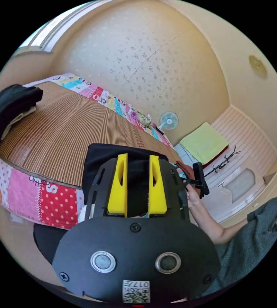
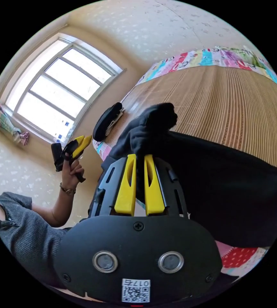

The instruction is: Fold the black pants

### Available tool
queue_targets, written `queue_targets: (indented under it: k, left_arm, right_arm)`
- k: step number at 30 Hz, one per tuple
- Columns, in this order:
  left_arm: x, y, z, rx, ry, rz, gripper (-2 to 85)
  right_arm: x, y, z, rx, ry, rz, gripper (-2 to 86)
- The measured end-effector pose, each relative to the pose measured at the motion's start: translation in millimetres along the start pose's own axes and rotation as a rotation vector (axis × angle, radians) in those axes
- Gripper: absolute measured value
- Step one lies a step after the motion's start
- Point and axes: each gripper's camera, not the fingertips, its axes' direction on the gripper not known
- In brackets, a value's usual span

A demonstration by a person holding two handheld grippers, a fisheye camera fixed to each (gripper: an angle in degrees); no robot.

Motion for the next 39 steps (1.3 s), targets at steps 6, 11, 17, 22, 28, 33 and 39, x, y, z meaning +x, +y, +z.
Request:
queue_targets:
  k: [6,11,17,22,28,33,39]
  left_arm:
    - [-36,38,70,-0.324,-0.194,0.025,0.2]
    - [-8,53,-2,-0.043,-0.216,0.079,4.3]
    - [-72,86,-5,-0.121,-0.235,-0.282,18.2]
    - [-98,106,1,-0.143,-0.022,-0.382,13.0]
    - [-125,107,-5,-0.107,0.545,-0.387,8.7]
    - [-42,57,-10,-0.065,0.811,-0.035,3.7]
    - [86,-2,62,-0.218,0.772,0.252,2.5]
  right_arm:
    - [29,23,5,-0.031,0.182,0.213,8.8]
    - [-86,15,-7,0.262,0.514,-0.096,2.4]
    - [-88,-30,107,0.027,0.704,-0.277,0.8]
    - [-19,-33,106,0.027,0.435,0.021,0.5]
    - [-52,32,72,0.264,0.543,0.033,0.5]
    - [-20,57,118,0.129,0.338,0.158,0.4]
    - [-5,52,144,0.076,-0.074,0.172,0.4]
